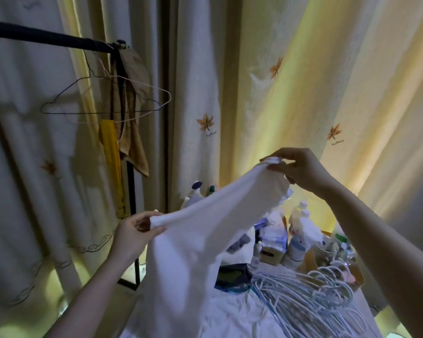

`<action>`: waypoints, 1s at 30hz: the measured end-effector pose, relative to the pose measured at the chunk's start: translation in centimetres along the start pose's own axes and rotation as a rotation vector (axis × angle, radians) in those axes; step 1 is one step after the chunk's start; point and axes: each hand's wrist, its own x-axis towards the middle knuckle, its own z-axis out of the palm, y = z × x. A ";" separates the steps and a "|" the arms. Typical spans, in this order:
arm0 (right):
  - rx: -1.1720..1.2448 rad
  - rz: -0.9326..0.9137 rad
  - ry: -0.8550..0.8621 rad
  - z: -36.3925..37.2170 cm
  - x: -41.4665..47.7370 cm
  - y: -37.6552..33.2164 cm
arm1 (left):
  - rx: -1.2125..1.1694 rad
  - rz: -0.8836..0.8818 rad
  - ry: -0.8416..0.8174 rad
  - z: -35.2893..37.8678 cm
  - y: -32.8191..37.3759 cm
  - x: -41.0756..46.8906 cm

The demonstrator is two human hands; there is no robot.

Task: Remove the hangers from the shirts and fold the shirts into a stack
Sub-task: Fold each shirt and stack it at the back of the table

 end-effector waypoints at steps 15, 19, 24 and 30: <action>0.405 -0.015 -0.486 2.9 -2.6 2.0 | 0.426 0.058 -0.790 -4.1 -1.7 -4.3; 0.149 0.125 -0.637 2.6 -8.5 6.5 | 0.510 -0.029 -1.202 4.6 -6.8 -8.6; 0.065 0.329 -0.691 1.6 -18.1 11.8 | 0.490 -0.069 -1.560 13.1 -10.0 -13.7; 0.126 0.569 -0.622 -0.1 -28.1 16.4 | 0.469 -0.104 -1.778 18.4 -11.4 -17.6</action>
